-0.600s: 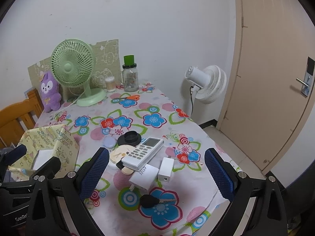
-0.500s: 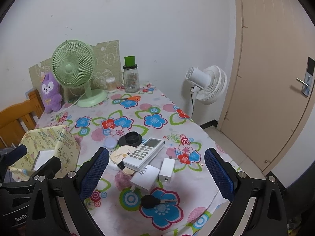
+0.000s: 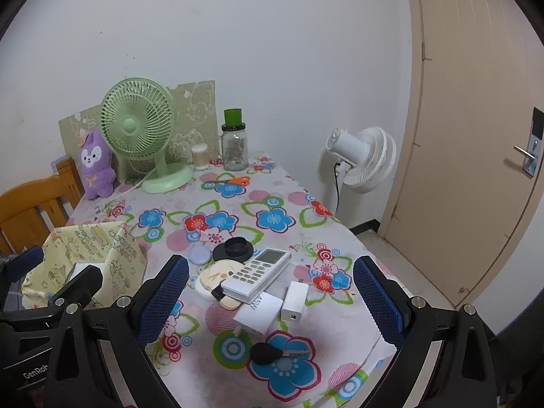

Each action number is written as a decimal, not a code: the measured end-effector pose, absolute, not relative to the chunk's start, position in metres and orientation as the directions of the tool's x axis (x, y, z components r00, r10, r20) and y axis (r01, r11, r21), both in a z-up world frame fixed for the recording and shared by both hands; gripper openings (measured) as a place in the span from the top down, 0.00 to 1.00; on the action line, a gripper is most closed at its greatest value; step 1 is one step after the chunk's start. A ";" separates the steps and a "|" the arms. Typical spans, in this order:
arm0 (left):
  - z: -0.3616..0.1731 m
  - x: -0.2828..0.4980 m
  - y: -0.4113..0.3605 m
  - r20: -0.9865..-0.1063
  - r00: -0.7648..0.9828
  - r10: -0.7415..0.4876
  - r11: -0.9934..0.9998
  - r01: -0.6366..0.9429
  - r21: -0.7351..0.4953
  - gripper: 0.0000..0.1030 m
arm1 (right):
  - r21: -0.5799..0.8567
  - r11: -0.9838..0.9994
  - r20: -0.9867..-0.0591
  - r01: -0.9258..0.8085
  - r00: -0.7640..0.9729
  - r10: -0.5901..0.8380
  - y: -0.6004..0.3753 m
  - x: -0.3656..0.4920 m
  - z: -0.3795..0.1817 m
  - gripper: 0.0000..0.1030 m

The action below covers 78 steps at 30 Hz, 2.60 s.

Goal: Organize rigid objects

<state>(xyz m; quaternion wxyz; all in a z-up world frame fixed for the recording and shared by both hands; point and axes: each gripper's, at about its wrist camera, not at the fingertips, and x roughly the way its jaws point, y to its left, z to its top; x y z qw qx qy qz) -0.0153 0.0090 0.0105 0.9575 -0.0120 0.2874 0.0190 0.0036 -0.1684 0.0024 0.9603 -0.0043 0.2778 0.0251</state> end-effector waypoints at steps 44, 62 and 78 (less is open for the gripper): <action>0.009 -0.024 0.022 -0.560 0.820 0.117 0.990 -0.140 0.000 0.02 | -0.007 0.990 -0.521 -0.142 0.845 0.118 -0.156 0.009 0.001 0.04; -0.006 -0.008 0.018 -0.594 0.799 0.090 0.992 -0.126 -0.019 0.02 | -0.019 0.992 -0.538 -0.128 0.837 0.098 -0.159 0.023 -0.010 0.04; -0.030 0.008 -0.010 -0.618 0.783 0.074 0.993 -0.112 -0.023 0.02 | -0.031 0.993 -0.581 -0.117 0.811 0.077 -0.178 0.048 -0.034 0.04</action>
